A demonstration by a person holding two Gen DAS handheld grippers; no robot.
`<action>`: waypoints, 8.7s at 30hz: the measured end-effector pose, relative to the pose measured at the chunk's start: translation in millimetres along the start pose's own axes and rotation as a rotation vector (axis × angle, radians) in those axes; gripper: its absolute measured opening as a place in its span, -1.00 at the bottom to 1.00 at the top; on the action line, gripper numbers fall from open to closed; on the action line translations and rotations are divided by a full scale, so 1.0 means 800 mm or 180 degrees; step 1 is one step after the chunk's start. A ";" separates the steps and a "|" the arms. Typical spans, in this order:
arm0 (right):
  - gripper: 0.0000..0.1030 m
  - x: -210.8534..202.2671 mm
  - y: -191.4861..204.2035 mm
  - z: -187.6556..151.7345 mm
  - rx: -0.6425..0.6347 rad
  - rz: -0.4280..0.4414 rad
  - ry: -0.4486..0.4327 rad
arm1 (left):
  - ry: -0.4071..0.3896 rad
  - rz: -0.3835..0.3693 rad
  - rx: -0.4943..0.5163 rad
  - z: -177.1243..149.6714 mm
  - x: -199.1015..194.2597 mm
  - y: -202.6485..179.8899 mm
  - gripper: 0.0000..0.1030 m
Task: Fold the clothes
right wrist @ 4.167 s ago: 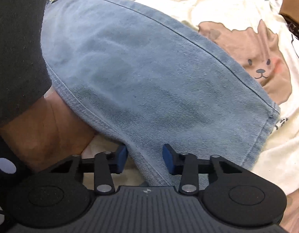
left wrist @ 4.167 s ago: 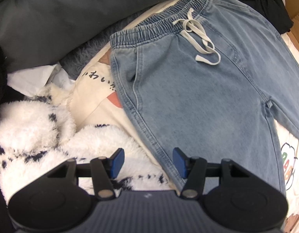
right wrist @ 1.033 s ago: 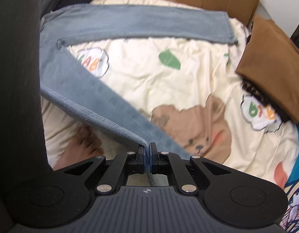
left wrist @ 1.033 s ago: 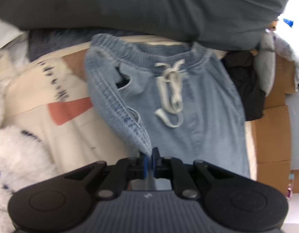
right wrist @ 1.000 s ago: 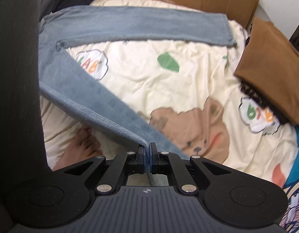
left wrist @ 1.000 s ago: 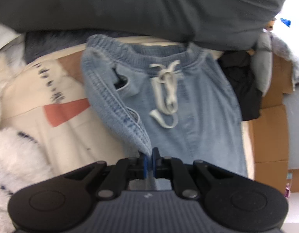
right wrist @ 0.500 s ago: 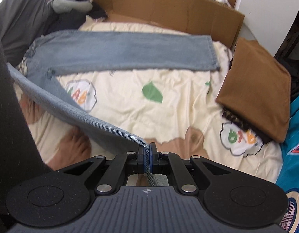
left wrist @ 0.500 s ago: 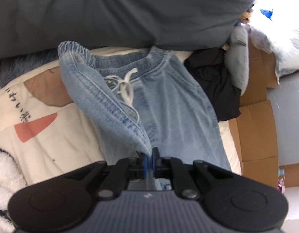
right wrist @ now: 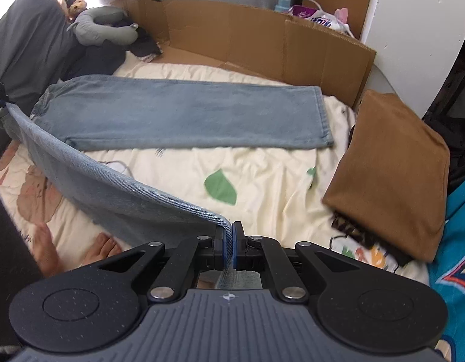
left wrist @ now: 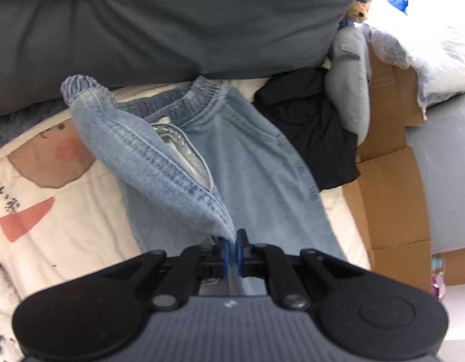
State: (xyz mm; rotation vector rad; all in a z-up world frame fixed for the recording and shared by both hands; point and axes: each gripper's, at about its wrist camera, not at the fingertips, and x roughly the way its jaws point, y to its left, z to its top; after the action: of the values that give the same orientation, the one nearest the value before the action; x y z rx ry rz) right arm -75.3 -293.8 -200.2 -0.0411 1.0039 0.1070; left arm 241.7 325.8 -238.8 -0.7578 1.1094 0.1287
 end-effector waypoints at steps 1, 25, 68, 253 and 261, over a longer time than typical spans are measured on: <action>-0.99 0.003 -0.003 0.004 0.0021 -0.0007 -0.0008 | 0.0004 -0.0010 0.0023 0.002 0.001 -0.005 -0.91; -0.99 0.120 -0.040 0.151 -0.0258 -0.0274 0.0004 | 0.0090 -0.0033 0.0077 0.066 0.083 -0.067 -0.91; -0.99 0.478 -0.062 0.331 -0.0837 -0.0543 0.0739 | 0.0706 0.0157 0.0113 0.127 0.283 -0.120 -0.74; -0.84 0.479 -0.179 0.324 -0.0676 -0.1174 -0.0167 | 0.0944 -0.0346 0.2571 -0.160 0.350 -0.348 0.24; -0.64 0.493 -0.202 0.323 -0.0330 -0.1088 -0.0115 | 0.0918 -0.0319 0.2645 -0.167 0.372 -0.348 0.24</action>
State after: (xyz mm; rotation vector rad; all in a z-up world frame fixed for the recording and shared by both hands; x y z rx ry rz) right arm 369.1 -405.0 -396.3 -0.3032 0.9417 -0.1526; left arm 404.8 -42.7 -384.8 -0.0782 1.2544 -0.5178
